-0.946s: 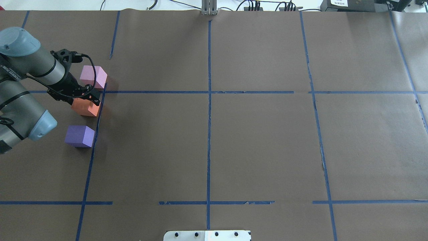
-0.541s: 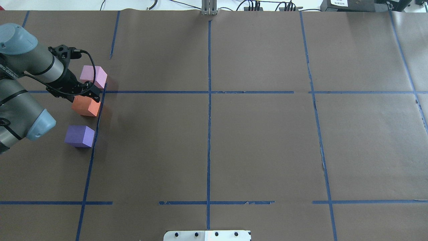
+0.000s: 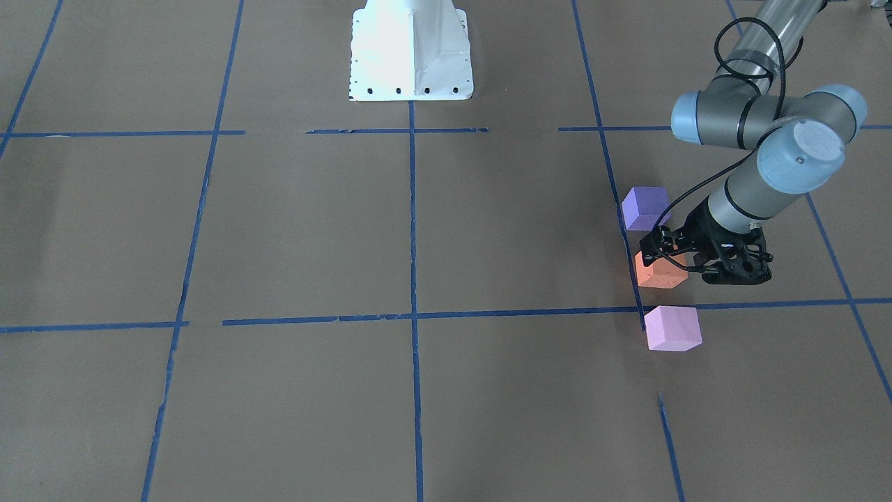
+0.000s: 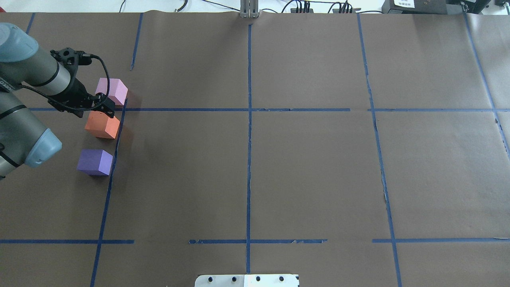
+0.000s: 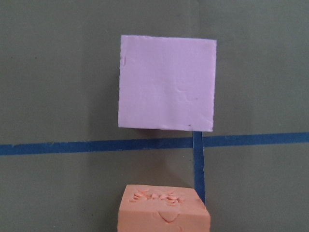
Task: Arrange blocks in a line
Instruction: 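Open the left gripper and raise it away from the cubes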
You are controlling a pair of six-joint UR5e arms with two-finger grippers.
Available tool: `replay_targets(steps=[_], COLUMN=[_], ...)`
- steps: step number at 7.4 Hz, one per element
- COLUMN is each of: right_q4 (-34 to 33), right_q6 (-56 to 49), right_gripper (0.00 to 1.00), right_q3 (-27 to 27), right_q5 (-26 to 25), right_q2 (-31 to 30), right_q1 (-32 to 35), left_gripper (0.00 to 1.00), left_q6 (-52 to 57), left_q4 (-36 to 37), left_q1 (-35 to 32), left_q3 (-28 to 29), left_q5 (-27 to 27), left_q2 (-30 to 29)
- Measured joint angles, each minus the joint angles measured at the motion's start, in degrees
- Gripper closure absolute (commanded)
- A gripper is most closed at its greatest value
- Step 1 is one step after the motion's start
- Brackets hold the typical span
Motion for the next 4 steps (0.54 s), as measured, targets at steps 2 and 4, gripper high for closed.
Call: replay_targets(steps=[2,4], right_q4=[0.00,0.00], right_q6=[0.00,0.00], right_gripper=[0.00,0.00], right_q3=[0.00,0.00], right_q5=[0.00,0.00], right_q2=[0.00,0.00], right_q1=[0.00,0.00], left_gripper=[0.00,0.00], left_q6=[0.62,9.13], left_q4=[2.83,3.34], left_q1=[-3.43,-11.04], left_q3=[-6.62,-10.15], left_q5=[0.03,-0.62], left_q2=[3.66,8.94])
